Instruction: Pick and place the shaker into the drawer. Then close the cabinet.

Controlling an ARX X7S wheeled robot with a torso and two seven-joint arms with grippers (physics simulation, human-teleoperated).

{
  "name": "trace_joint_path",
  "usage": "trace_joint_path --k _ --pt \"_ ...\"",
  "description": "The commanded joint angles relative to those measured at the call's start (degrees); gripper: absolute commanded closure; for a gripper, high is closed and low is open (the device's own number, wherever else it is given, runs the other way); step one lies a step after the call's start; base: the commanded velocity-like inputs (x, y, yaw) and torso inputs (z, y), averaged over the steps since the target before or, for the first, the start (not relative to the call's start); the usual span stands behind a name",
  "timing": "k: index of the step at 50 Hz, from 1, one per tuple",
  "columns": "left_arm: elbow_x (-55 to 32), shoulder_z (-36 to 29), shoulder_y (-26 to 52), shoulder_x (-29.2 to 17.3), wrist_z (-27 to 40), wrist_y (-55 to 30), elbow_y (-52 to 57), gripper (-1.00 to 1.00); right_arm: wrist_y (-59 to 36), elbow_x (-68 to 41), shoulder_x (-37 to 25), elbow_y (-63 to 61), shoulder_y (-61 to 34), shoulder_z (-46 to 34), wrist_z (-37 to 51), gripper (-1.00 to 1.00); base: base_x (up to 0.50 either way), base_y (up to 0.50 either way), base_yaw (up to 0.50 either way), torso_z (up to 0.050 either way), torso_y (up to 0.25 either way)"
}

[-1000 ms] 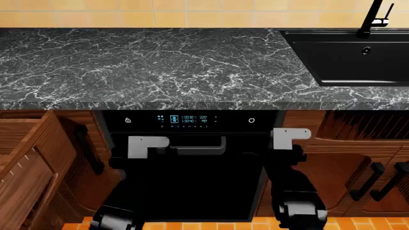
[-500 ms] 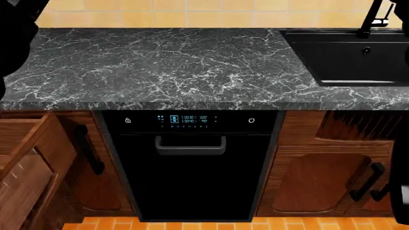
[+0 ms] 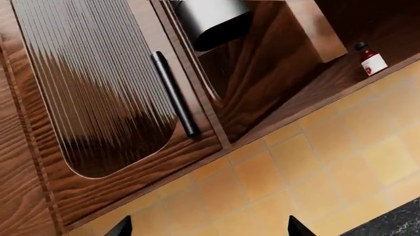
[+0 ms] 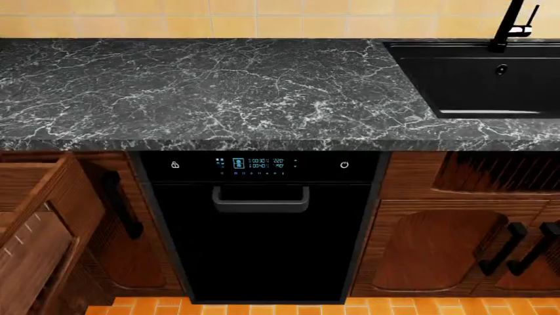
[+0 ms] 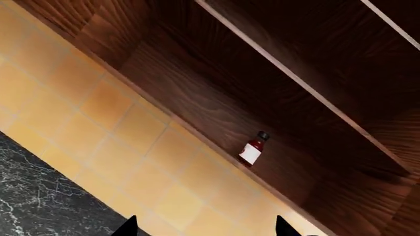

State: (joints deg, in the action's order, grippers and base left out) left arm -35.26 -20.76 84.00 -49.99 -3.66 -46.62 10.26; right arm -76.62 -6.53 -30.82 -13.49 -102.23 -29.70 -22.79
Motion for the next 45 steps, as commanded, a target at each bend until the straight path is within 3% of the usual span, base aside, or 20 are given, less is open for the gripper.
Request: trace_joint_path --k 1,7,14,45 --pt "-0.18 0.68 -0.26 -4.36 -0.51 -0.69 0.22 -1.0 -1.23 0.77 -0.7 -0.86 -3.05 -1.78 -0.61 -1.0 0.0 0.0 0.0 0.0 0.0" --pt "-0.05 1.02 0.42 -6.29 -1.17 -1.33 0.53 -1.0 -0.77 0.91 -0.55 -0.29 -4.61 -2.73 -1.0 -1.0 0.0 0.0 0.0 0.0 0.0" --pt "-0.24 2.96 2.0 -8.11 -0.49 -2.51 -0.12 -1.0 0.87 1.74 0.4 1.02 -5.59 -3.65 -0.16 -1.0 0.47 0.0 0.0 0.0 0.0" --pt "0.39 2.91 3.14 -5.44 1.18 -2.39 -1.18 -1.0 0.99 2.7 -1.06 -0.58 -4.38 -7.28 0.14 -1.0 0.5 0.1 0.0 0.0 0.0"
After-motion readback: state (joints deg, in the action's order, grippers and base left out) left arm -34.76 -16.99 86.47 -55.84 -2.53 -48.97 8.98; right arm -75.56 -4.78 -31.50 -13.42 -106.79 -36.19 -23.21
